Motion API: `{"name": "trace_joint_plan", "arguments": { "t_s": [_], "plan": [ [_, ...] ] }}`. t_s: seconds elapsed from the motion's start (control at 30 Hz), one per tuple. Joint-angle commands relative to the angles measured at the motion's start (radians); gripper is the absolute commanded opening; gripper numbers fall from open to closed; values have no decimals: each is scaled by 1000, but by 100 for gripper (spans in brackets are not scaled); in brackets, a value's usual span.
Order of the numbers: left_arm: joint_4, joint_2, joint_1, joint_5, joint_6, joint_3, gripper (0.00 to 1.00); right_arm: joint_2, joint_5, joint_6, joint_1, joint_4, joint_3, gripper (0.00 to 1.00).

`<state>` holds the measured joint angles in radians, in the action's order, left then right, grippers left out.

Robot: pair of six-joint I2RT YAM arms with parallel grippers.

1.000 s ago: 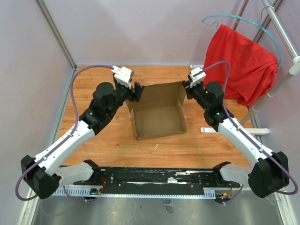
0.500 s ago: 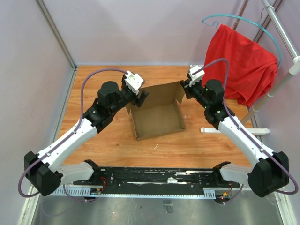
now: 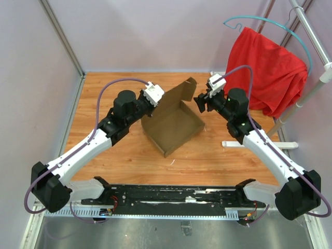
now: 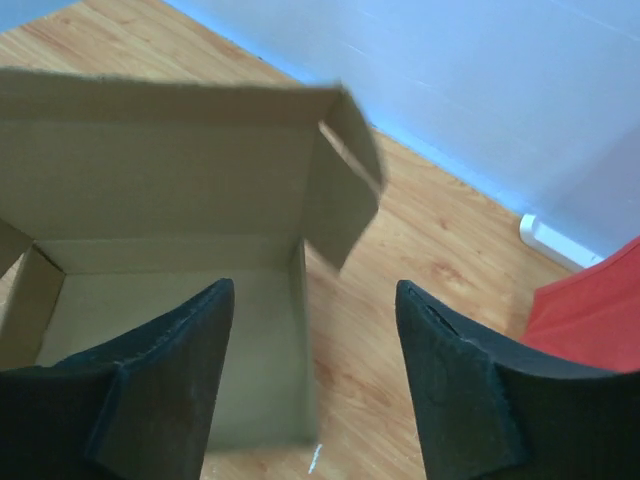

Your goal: Fold the paper box

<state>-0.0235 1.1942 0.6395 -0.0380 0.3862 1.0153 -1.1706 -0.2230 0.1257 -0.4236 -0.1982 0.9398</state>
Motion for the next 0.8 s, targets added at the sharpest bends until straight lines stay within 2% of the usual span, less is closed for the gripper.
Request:
{"name": "trace_joint_plan", "arguments": {
  "t_s": [0.0, 0.13, 0.3, 0.57, 0.77],
  "plan": [
    [-86, -19, 6, 36, 15, 7, 0, 19, 58, -21, -18, 13, 22, 72],
    [-64, -9, 6, 13, 25, 34, 0, -9, 110, -10, -16, -13, -5, 79],
    [-35, -8, 6, -37, 37, 42, 0, -107, 44, 31, 21, -39, 2, 79],
    [37, -69, 5, -134, 66, 60, 0, -230, -392, -28, 237, -150, -2, 76],
    [66, -74, 5, -180, 56, 85, 0, -334, -610, -99, 269, -231, 46, 71]
  ]
}}
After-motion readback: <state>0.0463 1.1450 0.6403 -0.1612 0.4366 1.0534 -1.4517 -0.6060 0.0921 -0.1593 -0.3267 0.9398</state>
